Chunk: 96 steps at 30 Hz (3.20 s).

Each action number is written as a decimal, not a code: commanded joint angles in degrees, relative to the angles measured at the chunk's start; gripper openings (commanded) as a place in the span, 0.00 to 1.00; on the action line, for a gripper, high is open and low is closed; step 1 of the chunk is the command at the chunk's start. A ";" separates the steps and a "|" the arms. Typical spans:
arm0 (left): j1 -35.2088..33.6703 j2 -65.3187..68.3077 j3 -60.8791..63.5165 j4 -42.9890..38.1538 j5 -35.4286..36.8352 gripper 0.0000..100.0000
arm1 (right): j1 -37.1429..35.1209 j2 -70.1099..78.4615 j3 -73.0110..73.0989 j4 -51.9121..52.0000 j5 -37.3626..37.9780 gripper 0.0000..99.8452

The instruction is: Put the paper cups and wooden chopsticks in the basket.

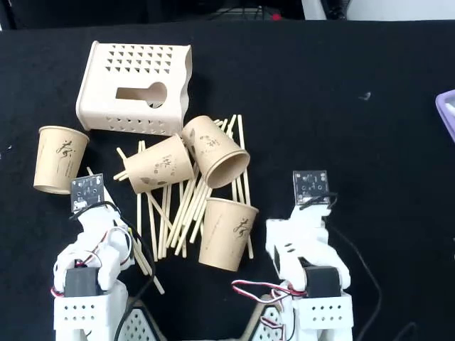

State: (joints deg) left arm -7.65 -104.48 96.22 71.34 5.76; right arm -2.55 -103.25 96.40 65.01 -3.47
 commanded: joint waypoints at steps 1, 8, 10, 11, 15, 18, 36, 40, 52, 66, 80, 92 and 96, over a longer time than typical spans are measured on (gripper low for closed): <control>0.40 -0.26 1.19 -0.26 0.35 0.05 | -0.53 -5.14 -0.13 -7.65 0.09 0.03; 0.48 -0.26 1.19 1.05 -0.18 0.05 | -0.44 -5.14 0.04 -23.74 0.18 0.03; 0.48 -0.26 1.01 1.49 -0.70 0.05 | -0.44 -5.14 0.04 -25.93 0.18 0.03; 0.48 -0.26 0.13 1.76 -2.29 0.05 | -0.44 -5.14 0.04 -26.64 0.18 0.03; -0.22 -0.26 -5.32 1.76 -17.32 0.05 | -0.44 -5.14 -1.10 -27.16 3.96 0.03; -0.22 -0.26 -10.42 1.58 -33.67 0.05 | -0.44 -5.14 -3.12 -26.81 8.97 0.03; -14.29 -0.26 -36.00 -17.93 -18.64 0.25 | -0.35 -4.62 -32.48 -14.07 9.14 0.16; -11.21 2.64 -38.02 -18.73 -13.01 0.25 | -0.35 -4.62 -35.82 -13.54 4.13 0.16; 3.82 53.80 -61.67 -18.37 -7.30 0.26 | -0.18 -0.13 -40.22 -16.79 3.25 0.16; 13.05 108.40 -114.86 0.79 -7.30 0.26 | -0.09 48.66 -57.36 -5.63 2.90 0.16; 12.62 141.98 -152.04 10.81 -7.30 0.26 | -0.44 40.84 -32.48 -23.38 2.90 0.16; 9.98 152.35 -160.40 11.60 -7.56 0.25 | -0.62 35.82 -29.58 -24.44 2.90 0.16; 10.24 152.18 -160.92 13.36 -7.65 0.25 | -0.62 35.91 -29.58 -24.62 2.90 0.16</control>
State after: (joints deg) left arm 3.34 48.84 -61.14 83.12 -1.80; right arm -2.64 -66.07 67.03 41.89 -0.04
